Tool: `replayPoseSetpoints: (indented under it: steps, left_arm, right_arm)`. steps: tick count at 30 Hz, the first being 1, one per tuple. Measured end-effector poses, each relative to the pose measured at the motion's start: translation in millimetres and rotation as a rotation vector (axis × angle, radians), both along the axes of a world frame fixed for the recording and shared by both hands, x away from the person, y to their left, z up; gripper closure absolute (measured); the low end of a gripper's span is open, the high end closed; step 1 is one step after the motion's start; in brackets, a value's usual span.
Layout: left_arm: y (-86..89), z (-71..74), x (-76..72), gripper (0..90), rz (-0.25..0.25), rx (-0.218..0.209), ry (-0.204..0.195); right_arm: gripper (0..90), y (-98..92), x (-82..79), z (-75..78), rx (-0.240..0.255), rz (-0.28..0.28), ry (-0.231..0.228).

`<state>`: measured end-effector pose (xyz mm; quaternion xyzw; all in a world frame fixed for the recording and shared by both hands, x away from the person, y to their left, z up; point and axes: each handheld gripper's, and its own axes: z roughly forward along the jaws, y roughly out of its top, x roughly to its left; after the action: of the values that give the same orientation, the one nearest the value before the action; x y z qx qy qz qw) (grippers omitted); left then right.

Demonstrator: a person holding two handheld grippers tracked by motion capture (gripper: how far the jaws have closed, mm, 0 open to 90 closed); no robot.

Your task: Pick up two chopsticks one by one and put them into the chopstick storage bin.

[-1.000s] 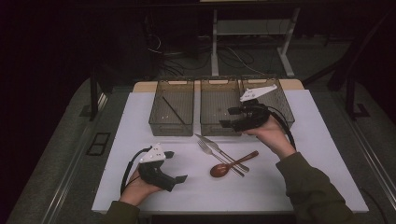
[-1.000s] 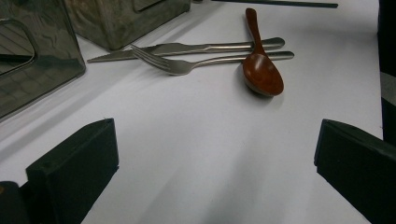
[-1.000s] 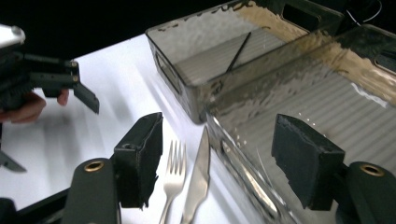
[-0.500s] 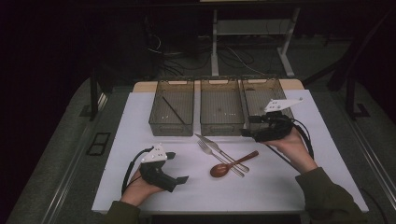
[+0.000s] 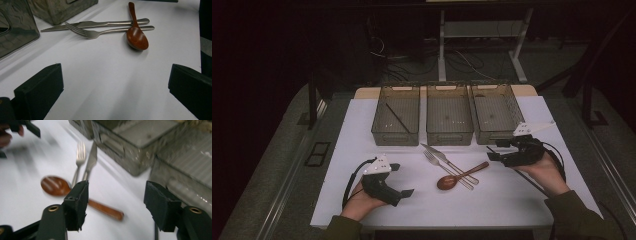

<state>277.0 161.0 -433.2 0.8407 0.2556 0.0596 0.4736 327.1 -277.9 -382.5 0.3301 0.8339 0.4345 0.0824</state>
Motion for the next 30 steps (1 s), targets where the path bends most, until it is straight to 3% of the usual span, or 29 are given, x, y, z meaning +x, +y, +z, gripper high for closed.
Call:
replayPoseSetpoints:
  steps: [8,12,19,30]
  left_arm:
    - [0.5,0.7,-1.2,0.0,0.002,0.008,-0.002]
    - [0.7,0.4,-1.3,0.0,0.004,0.008,0.000]
    - [0.3,0.6,-1.6,0.0,0.005,0.009,-0.001]
    - [0.3,0.6,-1.8,0.0,0.000,0.015,-0.002]
  right_arm:
    - [45.3,-26.5,-13.9,-12.6,-0.052,-0.036,0.016]
    - [50.3,-39.8,-15.9,-19.1,-0.039,-0.053,0.047]
    - [61.6,-52.0,-23.6,-29.0,-0.095,-0.083,0.054]
    - [74.4,-66.7,-34.1,-42.9,-0.225,-0.132,0.089]
